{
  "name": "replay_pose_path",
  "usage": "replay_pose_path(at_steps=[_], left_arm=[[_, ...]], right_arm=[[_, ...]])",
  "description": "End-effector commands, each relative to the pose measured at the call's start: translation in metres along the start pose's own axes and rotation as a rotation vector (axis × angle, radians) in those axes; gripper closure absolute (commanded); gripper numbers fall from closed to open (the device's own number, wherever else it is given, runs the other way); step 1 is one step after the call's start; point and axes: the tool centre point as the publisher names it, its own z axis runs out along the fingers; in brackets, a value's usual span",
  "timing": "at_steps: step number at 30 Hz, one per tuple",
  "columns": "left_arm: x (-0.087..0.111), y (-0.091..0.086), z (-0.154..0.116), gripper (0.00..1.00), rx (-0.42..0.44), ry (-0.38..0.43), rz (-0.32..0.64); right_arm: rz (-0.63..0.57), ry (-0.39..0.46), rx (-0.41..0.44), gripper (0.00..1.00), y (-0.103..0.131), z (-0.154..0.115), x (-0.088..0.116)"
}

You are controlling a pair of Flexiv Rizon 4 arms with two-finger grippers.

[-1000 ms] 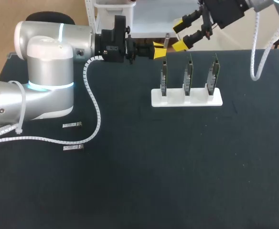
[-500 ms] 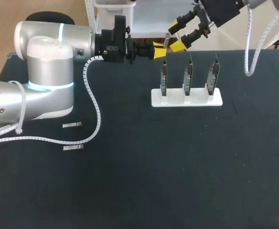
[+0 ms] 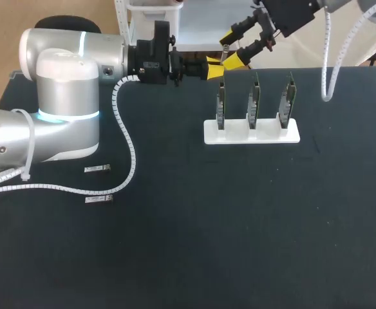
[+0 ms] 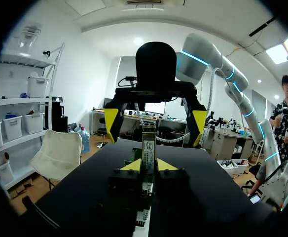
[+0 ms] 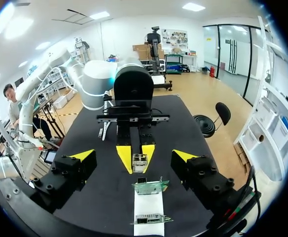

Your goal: Pick up the optical module with the left hand, and insert it into the network port with the right hand.

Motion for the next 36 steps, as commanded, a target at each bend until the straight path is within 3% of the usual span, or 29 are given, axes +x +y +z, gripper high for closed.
replay_pose_path(at_steps=[1, 10, 11, 12, 13, 33, 34, 35, 36], left_arm=[[0.0004, 0.0007, -0.0001, 1.00, 0.002, 0.000, 0.001], [0.0004, 0.0007, -0.0001, 1.00, 0.002, 0.000, 0.001], [0.0004, 0.0007, -0.0001, 1.00, 0.002, 0.000, 0.001], [0.0004, 0.0007, -0.0001, 1.00, 0.002, 0.000, 0.001], [0.0004, 0.0007, -0.0001, 1.00, 0.002, 0.000, 0.001], [0.0004, 0.0007, -0.0001, 1.00, 0.002, 0.000, 0.001], [0.0004, 0.0007, -0.0001, 0.97, 0.002, 0.000, 0.001], [0.0004, 0.0007, -0.0001, 0.78, 0.002, 0.000, 0.001], [0.0004, 0.0007, -0.0001, 0.47, 0.002, 0.000, 0.001]], right_arm=[[0.003, -0.001, -0.002, 0.00, -0.0038, 0.0011, -0.0009], [0.008, -0.010, 0.012, 0.00, -0.0060, -0.0012, -0.0021], [0.007, -0.011, 0.016, 0.55, -0.0061, -0.0013, -0.0021], [0.009, -0.013, 0.020, 0.90, -0.0062, -0.0015, -0.0021], [0.008, -0.015, 0.021, 1.00, -0.0063, -0.0015, -0.0020], [0.010, -0.011, 0.025, 1.00, -0.0059, -0.0024, -0.0009], [0.010, -0.011, 0.025, 1.00, -0.0060, -0.0025, -0.0007], [0.010, -0.011, 0.026, 1.00, -0.0062, -0.0028, -0.0006], [0.010, -0.011, 0.026, 1.00, -0.0063, -0.0029, -0.0006]])
